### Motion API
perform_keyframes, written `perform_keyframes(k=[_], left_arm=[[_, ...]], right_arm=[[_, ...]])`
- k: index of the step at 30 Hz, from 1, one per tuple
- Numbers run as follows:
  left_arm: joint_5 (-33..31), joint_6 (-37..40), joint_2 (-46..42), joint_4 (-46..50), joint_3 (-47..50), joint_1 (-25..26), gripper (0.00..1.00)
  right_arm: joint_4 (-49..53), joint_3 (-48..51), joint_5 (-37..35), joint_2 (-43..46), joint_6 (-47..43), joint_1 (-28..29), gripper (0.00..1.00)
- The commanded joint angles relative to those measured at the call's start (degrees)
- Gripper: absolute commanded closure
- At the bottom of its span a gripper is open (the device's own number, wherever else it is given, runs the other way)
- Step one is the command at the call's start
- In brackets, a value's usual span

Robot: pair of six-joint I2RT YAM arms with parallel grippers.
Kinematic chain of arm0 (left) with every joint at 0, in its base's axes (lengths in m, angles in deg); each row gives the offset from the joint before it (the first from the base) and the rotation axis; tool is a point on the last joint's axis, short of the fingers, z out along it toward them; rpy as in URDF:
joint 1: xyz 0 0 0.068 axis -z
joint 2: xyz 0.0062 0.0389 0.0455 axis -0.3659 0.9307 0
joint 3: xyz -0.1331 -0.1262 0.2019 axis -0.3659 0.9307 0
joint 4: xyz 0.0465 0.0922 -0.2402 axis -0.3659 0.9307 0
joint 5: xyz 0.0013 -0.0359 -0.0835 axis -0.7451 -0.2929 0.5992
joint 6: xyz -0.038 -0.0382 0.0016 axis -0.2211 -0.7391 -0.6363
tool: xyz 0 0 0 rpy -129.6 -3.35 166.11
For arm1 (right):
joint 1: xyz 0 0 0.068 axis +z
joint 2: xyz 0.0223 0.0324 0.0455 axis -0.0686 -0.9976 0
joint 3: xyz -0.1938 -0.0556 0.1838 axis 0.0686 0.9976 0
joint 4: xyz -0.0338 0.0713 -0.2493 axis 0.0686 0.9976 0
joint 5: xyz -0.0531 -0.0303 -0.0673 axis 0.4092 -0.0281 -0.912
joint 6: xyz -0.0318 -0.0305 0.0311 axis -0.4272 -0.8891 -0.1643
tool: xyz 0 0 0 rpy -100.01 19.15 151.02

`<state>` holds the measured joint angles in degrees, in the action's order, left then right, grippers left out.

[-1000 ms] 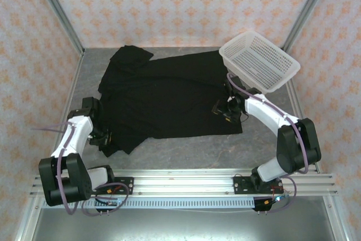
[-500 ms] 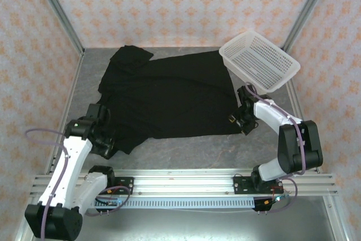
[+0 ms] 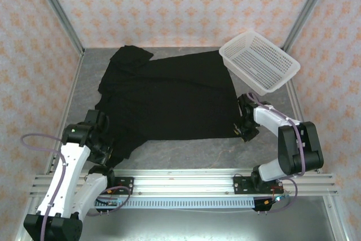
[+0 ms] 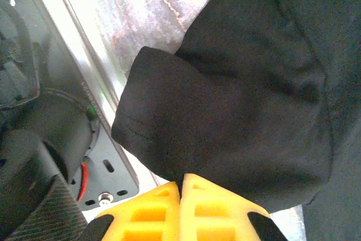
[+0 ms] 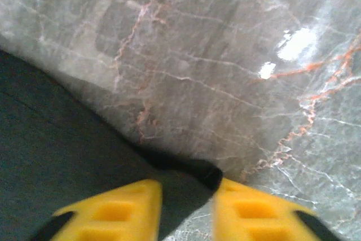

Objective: Fold and stack the t-shirts

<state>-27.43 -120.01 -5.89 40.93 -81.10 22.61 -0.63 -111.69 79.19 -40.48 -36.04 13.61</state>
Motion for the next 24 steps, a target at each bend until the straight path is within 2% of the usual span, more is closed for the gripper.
perform_keyframes(k=[1,5,13,18,21,24], left_arm=[[-2.55,1.07,-1.57,6.46,-1.84,0.25,1.0],[-1.88,0.71,-3.93,8.95,-2.06,0.25,1.0],[0.09,2.38,-7.4,11.71,-3.05,0.26,1.0],[-0.33,4.24,-5.51,3.73,-5.22,0.35,1.0],[-1.11,6.6,-2.35,-2.13,-7.72,0.43,1.0],[1.03,8.45,1.6,-5.3,-8.69,0.69,1.0]], right_arm=[[-9.62,-0.66,-1.96,-2.56,-0.83,-0.06,0.86],[-6.18,-0.48,-1.7,0.86,-1.73,0.53,0.99],[9.32,0.64,-0.75,12.17,-1.56,4.12,1.0],[11.08,1.99,-1.42,16.24,0.13,4.65,1.0],[11.08,-0.03,-2.6,15.08,0.26,4.63,1.0],[11.3,-2.65,-3.89,13.08,-0.19,4.61,1.0]])
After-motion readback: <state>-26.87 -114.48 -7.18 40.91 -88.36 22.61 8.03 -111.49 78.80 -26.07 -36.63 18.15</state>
